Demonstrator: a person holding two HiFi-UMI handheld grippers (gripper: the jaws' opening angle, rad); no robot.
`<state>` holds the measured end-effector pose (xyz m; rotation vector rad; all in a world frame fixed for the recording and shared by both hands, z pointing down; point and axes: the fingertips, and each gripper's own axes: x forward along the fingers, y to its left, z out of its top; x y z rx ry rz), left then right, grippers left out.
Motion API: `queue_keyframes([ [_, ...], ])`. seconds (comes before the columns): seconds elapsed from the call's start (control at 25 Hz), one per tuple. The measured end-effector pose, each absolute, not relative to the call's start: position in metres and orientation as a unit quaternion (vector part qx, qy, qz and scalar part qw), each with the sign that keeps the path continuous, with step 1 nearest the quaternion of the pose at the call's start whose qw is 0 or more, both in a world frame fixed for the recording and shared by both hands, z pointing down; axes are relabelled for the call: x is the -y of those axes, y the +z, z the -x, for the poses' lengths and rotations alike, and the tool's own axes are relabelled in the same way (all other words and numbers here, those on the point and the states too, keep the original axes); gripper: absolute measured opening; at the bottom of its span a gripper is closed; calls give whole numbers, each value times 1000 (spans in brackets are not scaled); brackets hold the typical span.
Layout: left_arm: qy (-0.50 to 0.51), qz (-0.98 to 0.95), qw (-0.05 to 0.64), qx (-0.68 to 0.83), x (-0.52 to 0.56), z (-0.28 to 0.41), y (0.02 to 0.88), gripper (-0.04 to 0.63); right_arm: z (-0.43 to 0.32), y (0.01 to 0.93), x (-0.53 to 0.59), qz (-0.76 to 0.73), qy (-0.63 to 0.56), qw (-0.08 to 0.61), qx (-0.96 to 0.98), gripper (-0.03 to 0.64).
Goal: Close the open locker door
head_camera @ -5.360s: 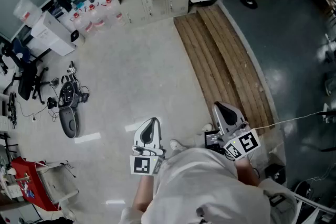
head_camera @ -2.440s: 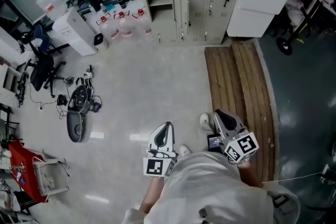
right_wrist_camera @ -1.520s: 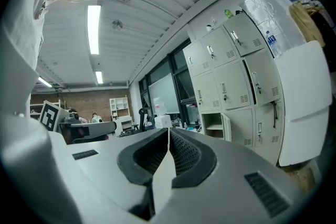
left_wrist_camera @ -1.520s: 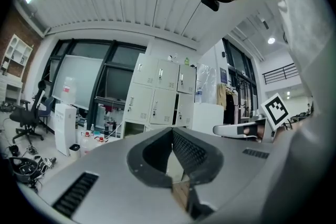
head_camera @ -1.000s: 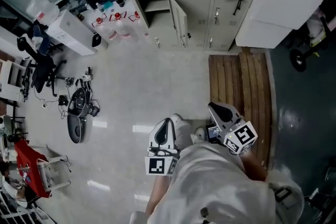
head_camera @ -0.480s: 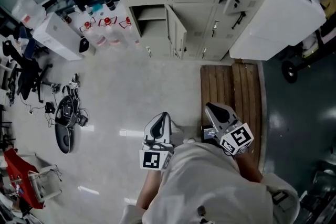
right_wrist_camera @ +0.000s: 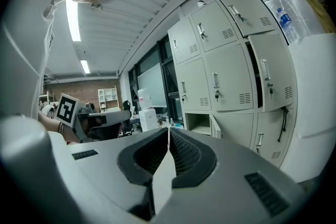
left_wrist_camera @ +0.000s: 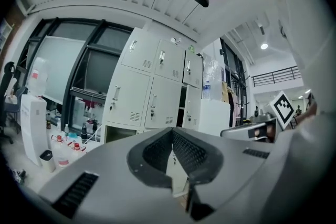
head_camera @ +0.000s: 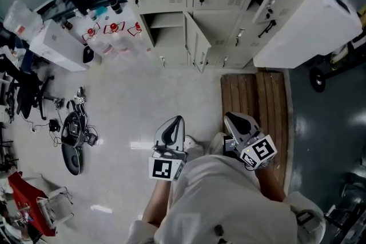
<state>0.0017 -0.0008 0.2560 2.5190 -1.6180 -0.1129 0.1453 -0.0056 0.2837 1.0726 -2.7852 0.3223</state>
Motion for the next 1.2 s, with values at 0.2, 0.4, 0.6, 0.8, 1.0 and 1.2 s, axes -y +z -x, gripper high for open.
queue_keyframes([
  [0.2, -35, -816, 90, 570, 29, 9, 269, 8, -146, 305, 33, -338, 122, 88, 929, 29],
  [0.4, -17, -796, 86, 600, 60, 1, 275, 8, -156, 320, 83, -306, 120, 98, 939, 29],
  [0.6, -5, -766, 92, 637, 87, -11, 287, 8, -164, 323, 134, -249, 101, 111, 957, 29],
  [0.8, -6, -749, 98, 655, 127, -34, 296, 8, -176, 350, 185, -209, 97, 126, 965, 29],
  [1.0, -17, -741, 107, 663, 166, -57, 317, 8, -188, 398, 229, -191, 107, 156, 963, 29],
  [1.2, 0, -742, 130, 657, 198, -72, 352, 8, -189, 447, 264, -175, 130, 171, 961, 29],
])
